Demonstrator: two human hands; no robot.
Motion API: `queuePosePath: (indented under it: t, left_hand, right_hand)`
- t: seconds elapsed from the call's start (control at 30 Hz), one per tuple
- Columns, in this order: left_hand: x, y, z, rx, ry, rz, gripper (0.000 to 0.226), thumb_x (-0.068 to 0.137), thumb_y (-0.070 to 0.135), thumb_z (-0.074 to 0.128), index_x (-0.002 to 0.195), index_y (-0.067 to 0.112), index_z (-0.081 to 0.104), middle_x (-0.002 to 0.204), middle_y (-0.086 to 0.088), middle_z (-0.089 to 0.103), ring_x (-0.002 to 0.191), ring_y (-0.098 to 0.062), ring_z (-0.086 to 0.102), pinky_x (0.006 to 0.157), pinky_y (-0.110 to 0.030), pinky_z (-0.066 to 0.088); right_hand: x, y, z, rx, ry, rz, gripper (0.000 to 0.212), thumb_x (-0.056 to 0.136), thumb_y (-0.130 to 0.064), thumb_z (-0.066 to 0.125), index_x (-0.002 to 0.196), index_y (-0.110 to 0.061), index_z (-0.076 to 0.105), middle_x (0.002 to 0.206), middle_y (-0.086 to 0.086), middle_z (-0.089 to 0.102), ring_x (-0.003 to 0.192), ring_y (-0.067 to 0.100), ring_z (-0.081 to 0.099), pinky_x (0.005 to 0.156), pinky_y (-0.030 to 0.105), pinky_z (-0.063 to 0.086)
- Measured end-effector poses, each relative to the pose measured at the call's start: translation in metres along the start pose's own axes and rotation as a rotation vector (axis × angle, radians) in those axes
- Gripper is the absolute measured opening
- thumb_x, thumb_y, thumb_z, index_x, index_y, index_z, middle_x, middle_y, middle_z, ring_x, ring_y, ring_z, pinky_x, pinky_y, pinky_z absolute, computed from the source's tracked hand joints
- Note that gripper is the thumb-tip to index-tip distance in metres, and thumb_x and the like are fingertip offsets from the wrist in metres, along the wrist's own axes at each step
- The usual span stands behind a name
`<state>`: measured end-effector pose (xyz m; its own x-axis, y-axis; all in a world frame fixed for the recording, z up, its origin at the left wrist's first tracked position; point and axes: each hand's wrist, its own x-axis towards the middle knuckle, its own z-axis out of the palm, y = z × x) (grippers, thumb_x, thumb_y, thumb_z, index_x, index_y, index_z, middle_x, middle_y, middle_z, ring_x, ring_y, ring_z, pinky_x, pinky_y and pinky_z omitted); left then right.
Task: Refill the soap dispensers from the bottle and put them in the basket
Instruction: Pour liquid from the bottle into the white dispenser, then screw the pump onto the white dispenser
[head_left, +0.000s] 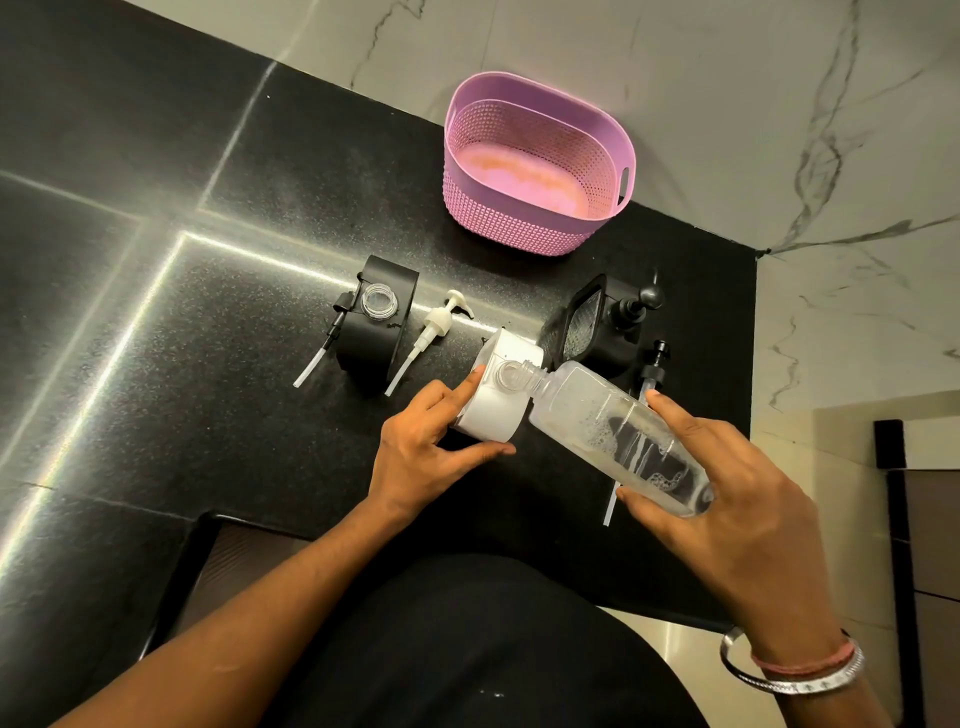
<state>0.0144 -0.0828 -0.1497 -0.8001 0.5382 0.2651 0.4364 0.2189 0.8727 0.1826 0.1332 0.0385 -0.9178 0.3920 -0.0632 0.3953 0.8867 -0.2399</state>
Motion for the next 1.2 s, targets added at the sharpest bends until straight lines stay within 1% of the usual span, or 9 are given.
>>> queuePosePath:
  t: [0.07, 0.2, 0.5, 0.7, 0.83, 0.93, 1.03, 1.13, 1.2]
  left_hand:
    - [0.0, -0.001, 0.0, -0.001, 0.006, 0.002, 0.092, 0.083, 0.064, 0.082, 0.157, 0.02, 0.049, 0.096, 0.001, 0.058, 0.078, -0.016, 0.055, 0.064, -0.033, 0.057]
    - [0.0, 0.001, 0.0, -0.003, 0.017, 0.011, 0.091, 0.081, 0.058, 0.086, 0.155, 0.018, 0.052, 0.093, 0.001, 0.057, 0.076, -0.016, 0.054, 0.064, -0.034, 0.056]
    - [0.004, 0.005, -0.001, 0.039, 0.029, 0.029, 0.091, 0.079, 0.05, 0.092, 0.153, 0.012, 0.056, 0.088, 0.001, 0.056, 0.071, -0.016, 0.052, 0.066, -0.031, 0.055]
    - [0.003, 0.009, 0.0, 0.037, 0.005, 0.017, 0.091, 0.081, 0.053, 0.089, 0.154, 0.012, 0.054, 0.092, -0.001, 0.06, 0.074, -0.016, 0.057, 0.07, -0.032, 0.057]
    - [0.002, 0.012, -0.002, -0.014, -0.034, -0.042, 0.088, 0.081, 0.062, 0.084, 0.149, 0.013, 0.056, 0.122, -0.001, 0.07, 0.104, -0.014, 0.07, 0.087, -0.032, 0.062]
    - [0.0, 0.014, -0.003, -0.001, -0.034, -0.112, 0.071, 0.078, 0.066, 0.085, 0.126, 0.02, 0.058, 0.11, 0.006, 0.069, 0.089, -0.013, 0.069, 0.068, -0.03, 0.06]
    - [-0.001, 0.013, 0.0, 0.042, -0.043, -0.056, 0.052, 0.081, 0.055, 0.086, 0.106, 0.015, 0.064, 0.096, 0.007, 0.066, 0.076, -0.011, 0.063, 0.061, -0.028, 0.053]
    - [-0.001, 0.012, 0.001, 0.068, -0.064, -0.026, 0.041, 0.084, 0.043, 0.087, 0.104, 0.013, 0.068, 0.094, 0.006, 0.068, 0.076, -0.01, 0.063, 0.063, -0.027, 0.053]
    - [-0.002, 0.011, 0.001, 0.08, -0.072, -0.01, 0.038, 0.085, 0.038, 0.088, 0.105, 0.013, 0.069, 0.094, 0.005, 0.068, 0.076, -0.011, 0.064, 0.064, -0.029, 0.054]
  right_hand:
    - [-0.001, 0.001, 0.006, 0.037, 0.0, 0.017, 0.09, 0.075, -0.06, 0.076, 0.155, -0.027, 0.047, 0.124, -0.003, 0.066, 0.1, 0.011, 0.064, 0.065, 0.018, 0.057]
    - [-0.005, 0.0, 0.024, 0.155, 0.002, 0.076, 0.088, 0.072, -0.055, 0.084, 0.149, -0.026, 0.052, 0.126, -0.006, 0.065, 0.105, 0.007, 0.064, 0.07, 0.008, 0.052]
    - [-0.011, -0.012, 0.052, 0.722, 0.18, 0.25, 0.074, 0.07, -0.029, 0.095, 0.133, -0.033, 0.057, 0.123, -0.022, 0.063, 0.115, 0.003, 0.064, 0.088, 0.03, 0.062]
    - [0.009, -0.032, 0.078, 1.055, 0.402, 0.345, 0.076, 0.065, -0.027, 0.093, 0.13, -0.035, 0.055, 0.122, -0.012, 0.068, 0.113, 0.013, 0.068, 0.09, 0.039, 0.06]
    - [0.024, -0.032, 0.106, 1.036, 0.508, 0.497, 0.09, 0.056, -0.045, 0.1, 0.133, -0.019, 0.061, 0.124, -0.006, 0.07, 0.114, 0.008, 0.069, 0.095, 0.027, 0.059]
    - [0.032, -0.034, 0.115, 0.911, 0.52, 0.555, 0.09, 0.055, -0.045, 0.102, 0.13, -0.022, 0.056, 0.12, -0.015, 0.066, 0.109, -0.001, 0.065, 0.091, 0.018, 0.054]
    - [0.039, -0.038, 0.115, 0.871, 0.519, 0.594, 0.093, 0.055, -0.043, 0.102, 0.129, -0.038, 0.046, 0.111, -0.03, 0.056, 0.098, -0.008, 0.059, 0.085, 0.012, 0.044]
    - [0.041, -0.04, 0.12, 0.833, 0.524, 0.589, 0.103, 0.056, -0.048, 0.101, 0.141, -0.029, 0.045, 0.109, -0.037, 0.052, 0.097, -0.022, 0.056, 0.085, 0.016, 0.047]
    - [0.04, -0.043, 0.121, 0.806, 0.521, 0.565, 0.105, 0.056, -0.058, 0.096, 0.142, -0.032, 0.042, 0.114, -0.032, 0.057, 0.101, -0.02, 0.057, 0.088, 0.025, 0.055]
